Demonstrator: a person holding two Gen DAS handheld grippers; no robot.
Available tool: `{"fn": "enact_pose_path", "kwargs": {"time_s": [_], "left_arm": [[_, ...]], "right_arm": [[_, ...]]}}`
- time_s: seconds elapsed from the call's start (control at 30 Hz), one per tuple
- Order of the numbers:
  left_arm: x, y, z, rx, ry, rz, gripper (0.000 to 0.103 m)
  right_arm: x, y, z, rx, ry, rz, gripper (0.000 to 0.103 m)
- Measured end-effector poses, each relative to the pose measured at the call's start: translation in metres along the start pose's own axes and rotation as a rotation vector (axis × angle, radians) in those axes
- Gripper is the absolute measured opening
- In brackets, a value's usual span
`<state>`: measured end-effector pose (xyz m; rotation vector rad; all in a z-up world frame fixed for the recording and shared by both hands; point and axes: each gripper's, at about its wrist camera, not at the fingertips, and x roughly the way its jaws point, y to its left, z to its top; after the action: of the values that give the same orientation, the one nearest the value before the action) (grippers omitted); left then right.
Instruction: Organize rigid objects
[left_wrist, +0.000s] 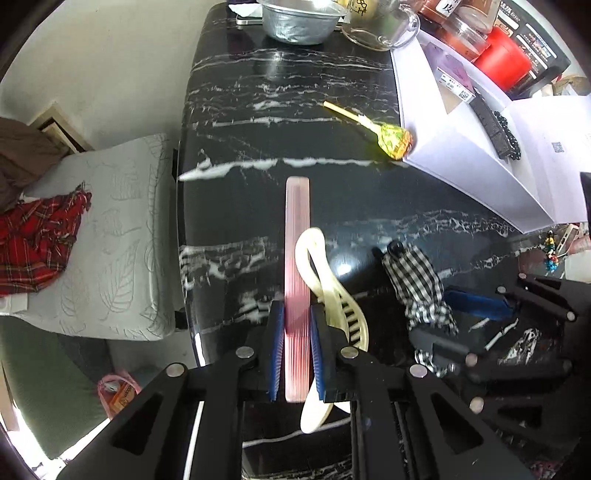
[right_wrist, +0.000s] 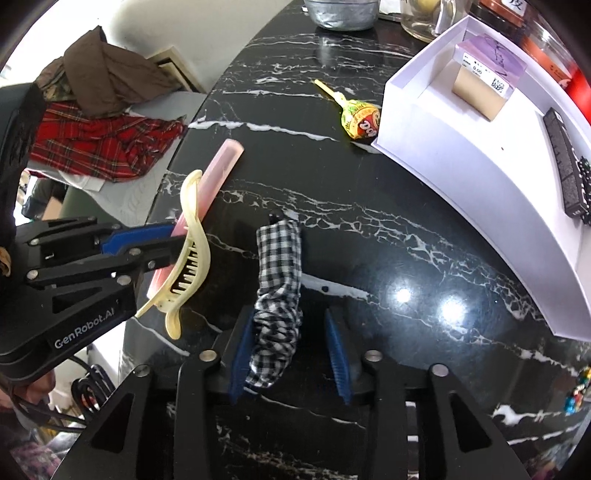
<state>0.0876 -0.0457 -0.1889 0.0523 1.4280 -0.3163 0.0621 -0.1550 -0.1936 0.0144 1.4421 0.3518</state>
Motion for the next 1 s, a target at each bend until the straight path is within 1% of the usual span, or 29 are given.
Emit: {"fn": "enact_pose_path", "kwargs": {"time_s": [0.1, 0.23, 0.33, 0.37, 0.4, 0.43, 0.47, 0.57, 0.67, 0.83, 1.0], "left_arm": [[0.001, -0.002, 0.007, 0.011, -0.008, 0.020, 0.014], [0.001, -0.004, 0.014, 0.018, -0.025, 0.037, 0.014], [0.000, -0.006, 0.013, 0.027, -0.044, 0.047, 0.014], [0.000, -0.007, 0.013, 0.033, -0.047, 0.051, 0.014], [-0.001, -0.007, 0.012, 0.033, -0.050, 0.051, 0.014], [-0.001, -0.006, 0.011, 0.028, -0.050, 0.048, 0.014], [-0.002, -0.005, 0.010, 0.018, -0.048, 0.038, 0.014], [-0.004, 0.001, 0.006, -0.012, -0.033, 0.003, 0.014], [-0.010, 0.004, 0.000, -0.021, -0.035, -0.005, 0.014], [-0.022, 0.005, -0.006, -0.032, -0.044, -0.020, 0.014], [-0.038, 0.005, -0.009, -0.042, -0.062, -0.017, 0.014]], "right_arm": [[0.002, 0.004, 0.003, -0.012, -0.004, -0.011, 0.044], [0.004, 0.007, 0.004, -0.014, -0.010, -0.023, 0.044], [0.005, 0.012, 0.002, -0.034, -0.033, -0.062, 0.044], [0.006, 0.014, 0.002, -0.045, -0.037, -0.077, 0.041], [0.008, 0.018, 0.003, -0.055, -0.040, -0.089, 0.029], [0.009, 0.021, 0.002, -0.071, -0.044, -0.101, 0.022], [0.009, 0.022, 0.002, -0.075, -0.043, -0.104, 0.020], [0.009, 0.021, 0.004, -0.064, -0.037, -0.090, 0.019], [0.009, 0.018, 0.007, -0.038, -0.032, -0.064, 0.019], [0.001, 0.019, 0.007, -0.045, -0.039, -0.052, 0.018], [-0.005, 0.024, 0.010, -0.057, -0.048, -0.036, 0.018]]}}
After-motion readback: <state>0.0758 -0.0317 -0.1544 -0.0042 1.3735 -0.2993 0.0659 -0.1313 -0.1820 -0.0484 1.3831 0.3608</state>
